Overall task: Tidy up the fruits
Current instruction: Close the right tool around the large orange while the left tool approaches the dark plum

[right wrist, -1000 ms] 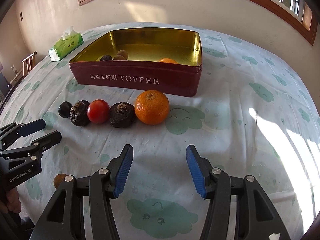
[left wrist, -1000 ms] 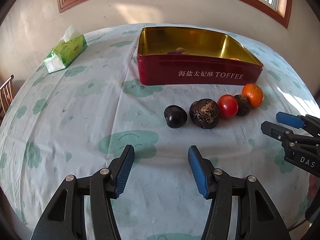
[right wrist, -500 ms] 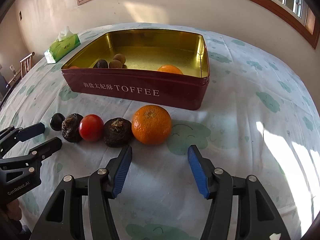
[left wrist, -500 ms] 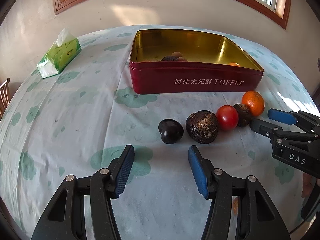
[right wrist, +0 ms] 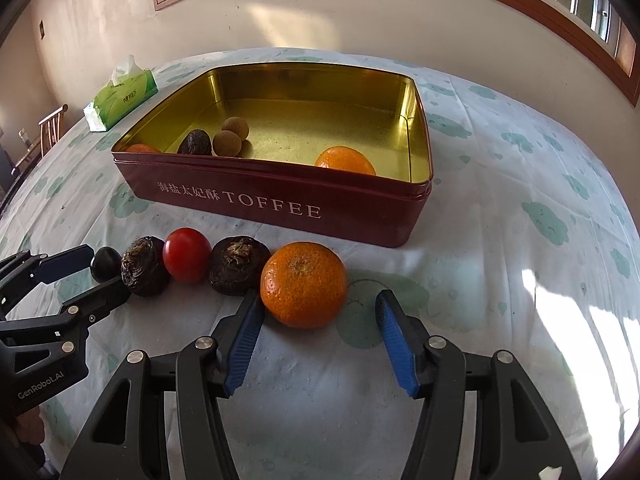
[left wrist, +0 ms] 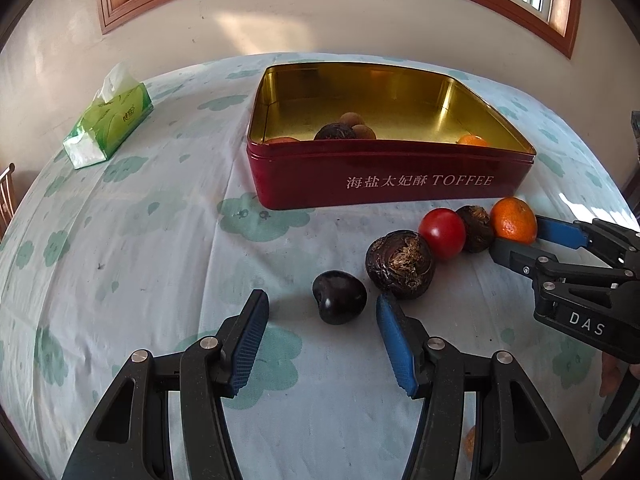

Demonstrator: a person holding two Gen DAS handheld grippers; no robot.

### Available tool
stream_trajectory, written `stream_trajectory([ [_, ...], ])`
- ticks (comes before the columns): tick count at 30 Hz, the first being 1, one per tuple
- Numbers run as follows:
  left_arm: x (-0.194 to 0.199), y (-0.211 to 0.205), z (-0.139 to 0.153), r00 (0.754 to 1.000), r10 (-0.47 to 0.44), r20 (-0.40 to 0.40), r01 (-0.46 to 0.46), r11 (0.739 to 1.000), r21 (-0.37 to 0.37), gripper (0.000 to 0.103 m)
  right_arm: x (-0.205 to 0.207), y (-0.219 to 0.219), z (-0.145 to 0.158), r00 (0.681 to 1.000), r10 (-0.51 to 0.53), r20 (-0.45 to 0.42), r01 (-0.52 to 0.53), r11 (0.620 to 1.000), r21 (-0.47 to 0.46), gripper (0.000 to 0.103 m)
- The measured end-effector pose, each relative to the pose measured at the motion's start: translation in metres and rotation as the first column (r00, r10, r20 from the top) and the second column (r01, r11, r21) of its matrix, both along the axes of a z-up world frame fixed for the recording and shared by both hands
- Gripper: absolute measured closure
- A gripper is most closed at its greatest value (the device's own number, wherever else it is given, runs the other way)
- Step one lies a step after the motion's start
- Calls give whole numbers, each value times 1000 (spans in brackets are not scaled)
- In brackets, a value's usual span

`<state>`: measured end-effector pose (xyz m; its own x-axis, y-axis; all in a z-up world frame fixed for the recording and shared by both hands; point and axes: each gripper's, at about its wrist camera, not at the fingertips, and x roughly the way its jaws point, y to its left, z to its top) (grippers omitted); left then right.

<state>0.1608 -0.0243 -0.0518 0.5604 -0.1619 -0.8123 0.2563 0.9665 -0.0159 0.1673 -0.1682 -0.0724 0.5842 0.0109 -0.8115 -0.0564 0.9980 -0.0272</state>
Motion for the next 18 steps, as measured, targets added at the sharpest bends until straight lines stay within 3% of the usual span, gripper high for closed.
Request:
stream_trajectory([
  [6, 2, -1, 0, 1000, -3, 2, 3, 1000, 1, 47, 3, 1, 1, 1000, 7, 6, -7, 1000, 7, 61],
  [18, -1, -5, 1, 999, -32, 8, 32, 999, -5, 65, 3, 0, 1, 1000, 5, 7, -5, 1000, 11, 65],
])
